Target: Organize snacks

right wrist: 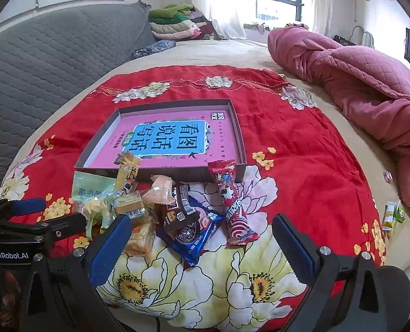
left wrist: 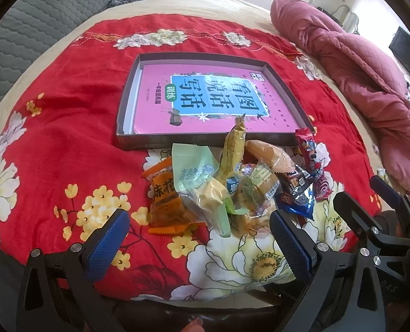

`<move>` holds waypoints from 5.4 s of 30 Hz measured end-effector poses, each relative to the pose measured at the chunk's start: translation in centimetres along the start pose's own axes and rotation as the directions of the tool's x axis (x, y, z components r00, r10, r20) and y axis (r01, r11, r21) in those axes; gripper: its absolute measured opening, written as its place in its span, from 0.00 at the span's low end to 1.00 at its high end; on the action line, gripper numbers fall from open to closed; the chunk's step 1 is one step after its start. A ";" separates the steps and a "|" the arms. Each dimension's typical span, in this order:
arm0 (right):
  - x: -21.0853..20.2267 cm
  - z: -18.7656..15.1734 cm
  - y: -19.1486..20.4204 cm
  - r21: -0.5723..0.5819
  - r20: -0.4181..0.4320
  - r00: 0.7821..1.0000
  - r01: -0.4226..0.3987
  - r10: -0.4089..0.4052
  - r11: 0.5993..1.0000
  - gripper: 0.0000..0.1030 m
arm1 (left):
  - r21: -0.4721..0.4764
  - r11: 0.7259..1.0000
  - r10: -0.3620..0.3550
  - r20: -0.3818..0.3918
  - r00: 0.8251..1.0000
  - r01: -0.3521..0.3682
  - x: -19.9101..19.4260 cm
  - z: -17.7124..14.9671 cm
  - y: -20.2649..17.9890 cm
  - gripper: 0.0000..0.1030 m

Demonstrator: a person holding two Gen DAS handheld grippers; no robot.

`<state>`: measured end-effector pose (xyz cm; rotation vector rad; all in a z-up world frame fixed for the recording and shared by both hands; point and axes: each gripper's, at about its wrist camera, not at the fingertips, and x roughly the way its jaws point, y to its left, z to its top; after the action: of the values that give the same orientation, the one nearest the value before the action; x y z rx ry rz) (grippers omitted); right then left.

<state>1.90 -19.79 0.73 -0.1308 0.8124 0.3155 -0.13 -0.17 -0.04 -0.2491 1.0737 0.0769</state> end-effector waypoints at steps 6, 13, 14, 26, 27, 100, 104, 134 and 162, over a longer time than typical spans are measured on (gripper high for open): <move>-0.1 0.0 0.0 -0.001 0.001 1.000 0.000 0.000 1.000 0.99 | 0.002 1.000 0.001 0.001 1.000 -0.001 0.0 -0.1 -0.1 0.98; -0.1 0.0 0.0 -0.001 0.002 1.000 0.001 -0.001 1.000 0.99 | 0.002 1.000 0.004 0.000 1.000 -0.004 0.0 -0.1 -0.3 0.98; -0.1 0.0 0.0 -0.002 0.001 1.000 0.001 -0.001 1.000 0.99 | 0.002 1.000 0.004 -0.001 1.000 -0.004 0.0 -0.1 -0.3 0.98; 0.0 -0.1 0.1 -0.002 0.001 1.000 0.001 -0.001 1.000 0.99 | 0.003 1.000 0.004 -0.009 1.000 -0.004 0.1 0.0 -0.3 0.98; 0.0 -0.1 0.1 -0.002 0.001 1.000 0.002 -0.002 1.000 0.99 | 0.003 1.000 0.004 -0.009 1.000 -0.004 0.2 -0.1 -0.3 0.98; 5.6 0.9 -5.2 0.128 -0.083 0.997 0.004 0.007 0.992 0.99 | -0.130 0.984 -0.135 -0.118 0.984 0.119 4.2 0.9 6.9 0.97; 5.7 0.9 -5.2 0.128 -0.084 0.996 0.004 0.007 0.992 0.99 | -0.109 0.982 -0.162 -0.073 0.984 0.154 3.5 1.7 6.0 0.97; 10.3 2.1 -5.8 0.063 -0.174 0.984 -0.011 0.022 0.998 0.86 | 0.370 0.924 -0.078 -0.073 0.994 0.100 4.9 3.1 -1.4 0.50; 11.5 2.8 -4.7 0.037 -0.159 0.976 -0.144 0.148 0.989 0.21 | 0.225 0.935 -0.259 -0.100 0.961 0.275 4.0 4.0 1.1 0.32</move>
<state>12.77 -20.96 -5.80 -0.0738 0.9887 0.4376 5.01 1.64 -1.91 -0.1807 1.0973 -0.3055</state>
